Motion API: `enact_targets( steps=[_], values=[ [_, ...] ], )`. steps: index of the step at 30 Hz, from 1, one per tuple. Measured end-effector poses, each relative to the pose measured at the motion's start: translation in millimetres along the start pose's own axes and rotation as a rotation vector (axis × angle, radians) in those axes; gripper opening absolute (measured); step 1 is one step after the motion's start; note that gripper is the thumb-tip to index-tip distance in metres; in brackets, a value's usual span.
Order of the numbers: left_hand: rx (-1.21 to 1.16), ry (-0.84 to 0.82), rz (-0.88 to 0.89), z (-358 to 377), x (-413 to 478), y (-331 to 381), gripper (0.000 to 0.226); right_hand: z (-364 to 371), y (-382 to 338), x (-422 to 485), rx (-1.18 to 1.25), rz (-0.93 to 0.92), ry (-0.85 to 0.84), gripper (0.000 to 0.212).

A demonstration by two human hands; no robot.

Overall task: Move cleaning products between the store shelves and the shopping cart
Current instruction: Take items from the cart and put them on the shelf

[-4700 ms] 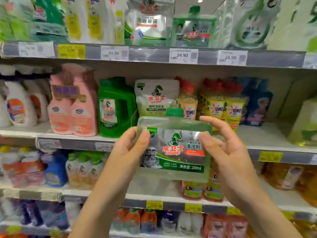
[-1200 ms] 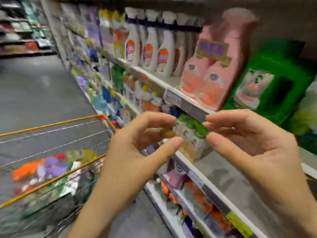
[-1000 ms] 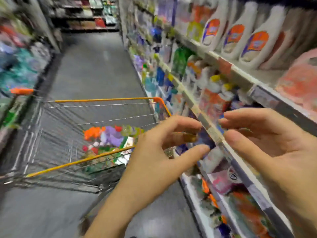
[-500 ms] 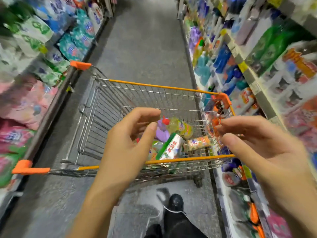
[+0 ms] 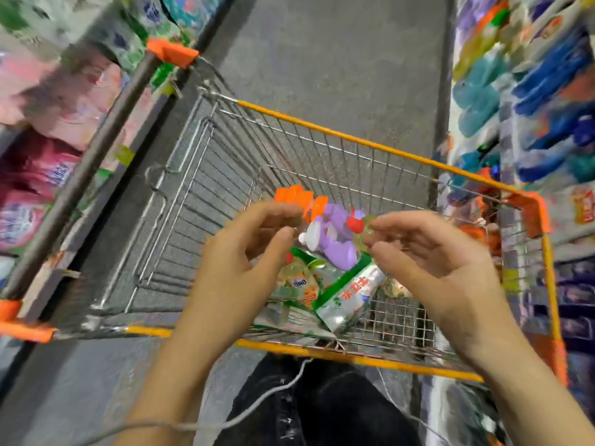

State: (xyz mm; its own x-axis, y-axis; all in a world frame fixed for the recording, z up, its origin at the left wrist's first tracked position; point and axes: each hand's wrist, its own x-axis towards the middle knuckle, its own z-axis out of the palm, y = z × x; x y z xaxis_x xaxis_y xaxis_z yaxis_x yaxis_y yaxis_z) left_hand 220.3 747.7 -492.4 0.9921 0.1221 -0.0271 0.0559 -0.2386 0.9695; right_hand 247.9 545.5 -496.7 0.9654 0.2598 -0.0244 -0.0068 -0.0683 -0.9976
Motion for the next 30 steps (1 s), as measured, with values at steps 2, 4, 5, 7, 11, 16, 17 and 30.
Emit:
enact_targets(
  steps=[2, 4, 5, 7, 11, 16, 17, 30],
  values=[
    [0.011, 0.01, -0.055, -1.2, 15.9, -21.1, 0.02, 11.4, 26.8, 21.1, 0.002, 0.061, -0.062, 0.018],
    [0.065, -0.01, -0.078, -3.5, 33.0, -47.8, 0.018, 26.6, 59.0, 39.8, -0.035, 0.13, -0.12, 0.018],
    [0.116, -0.034, -0.089, -5.0, 40.1, -61.3, 0.023, 35.7, 77.9, 46.8, -0.058, 0.167, -0.146, 0.02],
    [0.195, -0.086, -0.112, -7.9, 52.7, -87.3, 0.03, 55.3, 114.8, 60.4, -0.106, 0.213, -0.193, 0.02],
    [0.343, -0.167, -0.133, -9.0, 67.2, -142.5, 0.03, 90.9, 195.9, 74.7, -0.356, 0.212, -0.305, 0.023],
    [0.689, -0.546, -0.405, -5.1, 69.6, -202.5, 0.05, 119.6, 292.9, 69.3, -0.8, 0.226, -0.562, 0.068],
    [0.754, -0.647, -0.476, -4.5, 68.3, -210.6, 0.054, 124.4, 306.9, 66.5, -0.898, 0.251, -0.629, 0.075],
    [0.751, -0.611, -0.66, -18.0, 60.4, -227.4, 0.059, 148.6, 313.0, 58.8, -1.194, 0.278, -0.678, 0.049]
  ],
)
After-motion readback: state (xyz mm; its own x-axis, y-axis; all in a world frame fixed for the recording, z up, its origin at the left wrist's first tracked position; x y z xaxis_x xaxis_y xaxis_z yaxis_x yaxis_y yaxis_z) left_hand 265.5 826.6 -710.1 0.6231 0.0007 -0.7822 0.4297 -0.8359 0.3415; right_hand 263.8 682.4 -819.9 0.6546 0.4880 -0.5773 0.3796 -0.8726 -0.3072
